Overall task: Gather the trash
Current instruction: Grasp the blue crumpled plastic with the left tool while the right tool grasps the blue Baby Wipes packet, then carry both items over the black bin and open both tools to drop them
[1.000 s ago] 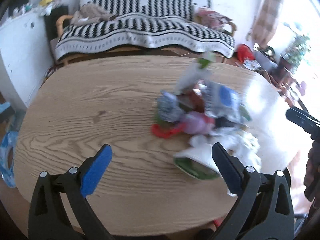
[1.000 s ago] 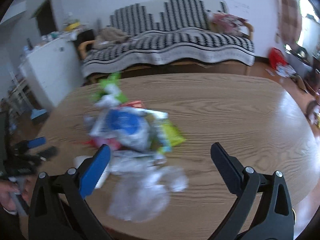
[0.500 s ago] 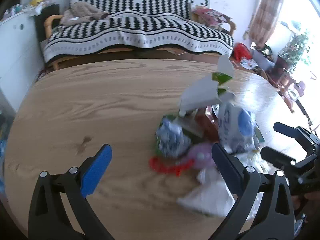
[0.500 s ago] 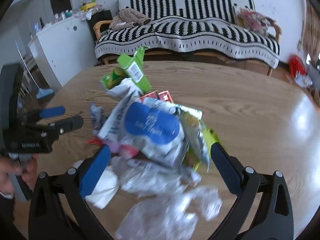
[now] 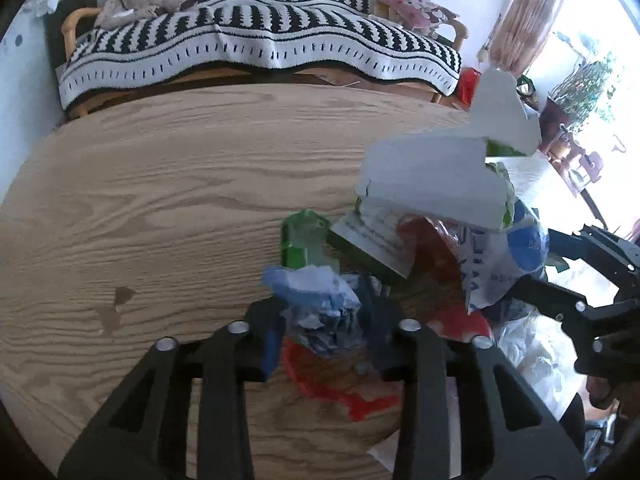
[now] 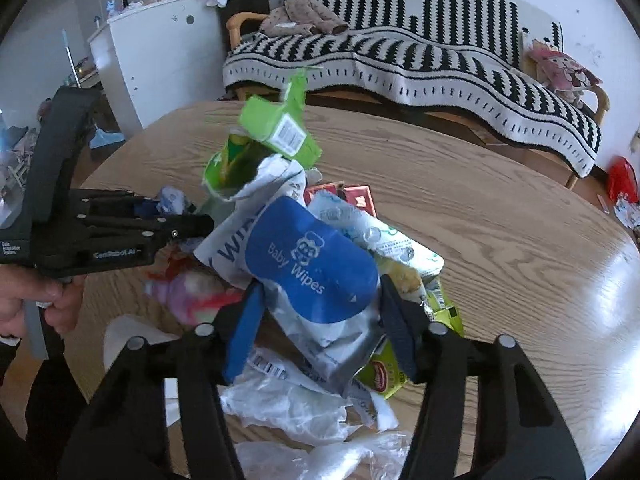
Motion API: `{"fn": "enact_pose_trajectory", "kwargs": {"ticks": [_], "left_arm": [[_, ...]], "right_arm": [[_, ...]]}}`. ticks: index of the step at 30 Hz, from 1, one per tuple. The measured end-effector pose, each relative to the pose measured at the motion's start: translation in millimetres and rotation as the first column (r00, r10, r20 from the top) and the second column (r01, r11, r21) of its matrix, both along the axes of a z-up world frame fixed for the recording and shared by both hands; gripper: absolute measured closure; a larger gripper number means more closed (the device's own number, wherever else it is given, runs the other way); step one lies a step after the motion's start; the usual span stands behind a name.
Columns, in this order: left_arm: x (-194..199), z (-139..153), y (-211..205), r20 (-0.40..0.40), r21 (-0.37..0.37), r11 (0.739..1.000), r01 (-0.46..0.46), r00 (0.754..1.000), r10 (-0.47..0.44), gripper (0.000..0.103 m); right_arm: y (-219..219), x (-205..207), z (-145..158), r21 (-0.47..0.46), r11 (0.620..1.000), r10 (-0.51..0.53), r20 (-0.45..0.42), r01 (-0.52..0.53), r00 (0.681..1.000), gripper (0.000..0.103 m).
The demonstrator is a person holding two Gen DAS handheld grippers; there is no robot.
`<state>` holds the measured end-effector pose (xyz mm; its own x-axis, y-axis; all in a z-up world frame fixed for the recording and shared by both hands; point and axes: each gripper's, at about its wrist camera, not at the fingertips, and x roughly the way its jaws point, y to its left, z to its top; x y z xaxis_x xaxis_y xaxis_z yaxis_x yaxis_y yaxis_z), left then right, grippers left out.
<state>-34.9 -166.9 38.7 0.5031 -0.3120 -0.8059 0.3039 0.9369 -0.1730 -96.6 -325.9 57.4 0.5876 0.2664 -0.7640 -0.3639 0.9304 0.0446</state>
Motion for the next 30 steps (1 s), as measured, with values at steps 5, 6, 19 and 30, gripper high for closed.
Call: {"fn": "enact_pose_trajectory", "kwargs": {"ticks": [5, 6, 19, 30], "left_arm": [[-14, 17, 10, 0.003, -0.031, 0.999, -0.032, 0.999, 0.032, 0.073], [-16, 21, 12, 0.01, -0.03, 0.999, -0.036, 0.999, 0.036, 0.073], [-73, 118, -7, 0.188, -0.013, 0.999, 0.034, 0.982, -0.031, 0.073], [-168, 116, -296, 0.199, -0.088, 0.813, 0.575, 0.81, -0.551, 0.073]], "right_arm": [[-16, -15, 19, 0.098, 0.995, -0.036, 0.031, 0.033, 0.999, 0.059], [-20, -19, 27, 0.119, 0.992, -0.047, 0.041, 0.041, 0.998, 0.059], [-129, -127, 104, 0.243, 0.944, -0.263, 0.153, 0.222, 0.953, 0.06], [-334, -343, 67, 0.189, 0.663, -0.745, 0.068, 0.725, 0.664, 0.06]]}}
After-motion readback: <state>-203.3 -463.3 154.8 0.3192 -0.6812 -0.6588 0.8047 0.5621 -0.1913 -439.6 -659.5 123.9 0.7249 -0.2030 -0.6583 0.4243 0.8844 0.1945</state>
